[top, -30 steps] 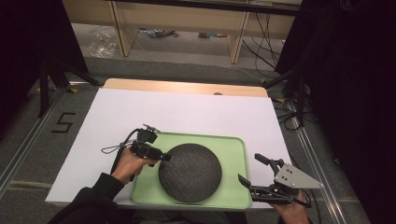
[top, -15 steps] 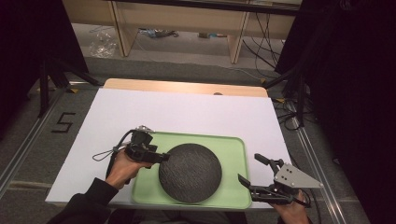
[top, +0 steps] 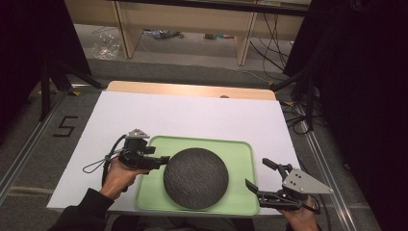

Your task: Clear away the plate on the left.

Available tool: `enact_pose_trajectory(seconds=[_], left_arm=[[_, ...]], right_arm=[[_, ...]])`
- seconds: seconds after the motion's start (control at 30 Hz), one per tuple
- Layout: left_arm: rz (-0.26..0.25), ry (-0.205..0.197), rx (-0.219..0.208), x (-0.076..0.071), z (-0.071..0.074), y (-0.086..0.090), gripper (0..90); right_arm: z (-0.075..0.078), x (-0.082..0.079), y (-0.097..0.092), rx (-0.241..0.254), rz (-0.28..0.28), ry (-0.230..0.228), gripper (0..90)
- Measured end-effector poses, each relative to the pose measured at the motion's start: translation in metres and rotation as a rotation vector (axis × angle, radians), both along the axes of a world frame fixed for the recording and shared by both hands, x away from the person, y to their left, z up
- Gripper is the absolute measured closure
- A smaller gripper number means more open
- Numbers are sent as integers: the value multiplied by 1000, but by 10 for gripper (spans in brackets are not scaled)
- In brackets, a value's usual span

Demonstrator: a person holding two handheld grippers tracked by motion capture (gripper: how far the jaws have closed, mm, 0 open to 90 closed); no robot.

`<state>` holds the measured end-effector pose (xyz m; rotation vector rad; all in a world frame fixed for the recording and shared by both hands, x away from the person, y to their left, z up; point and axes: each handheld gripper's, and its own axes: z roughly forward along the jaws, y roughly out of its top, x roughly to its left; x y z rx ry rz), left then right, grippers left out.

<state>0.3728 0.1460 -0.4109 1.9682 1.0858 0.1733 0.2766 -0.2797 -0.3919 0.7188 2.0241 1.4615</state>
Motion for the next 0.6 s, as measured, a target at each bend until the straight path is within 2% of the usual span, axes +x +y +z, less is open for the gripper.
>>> enact_pose_trajectory(seconds=[0.03, 0.07, 0.2, 0.23, 0.43, 0.6], left_arm=[[13, -9, -20, -2, 1, 0, 280], [2, -21, -3, -3, 2, 4, 279], [18, -54, -17, -9, 5, 9, 265], [27, -59, -40, -11, 4, 9, 252], [18, -104, -46, -20, 6, 15, 211], [24, -115, -50, -29, 3, 15, 192]], right_arm=[[0, 0, 0, 0, -1, 1, 183], [0, 0, 0, -1, -1, -1, 183], [0, 0, 0, 0, -2, 0, 183], [0, 0, 0, 0, -1, 0, 183], [0, 0, 0, 1, -1, -1, 183], [0, 0, 0, 3, -2, 5, 183]])
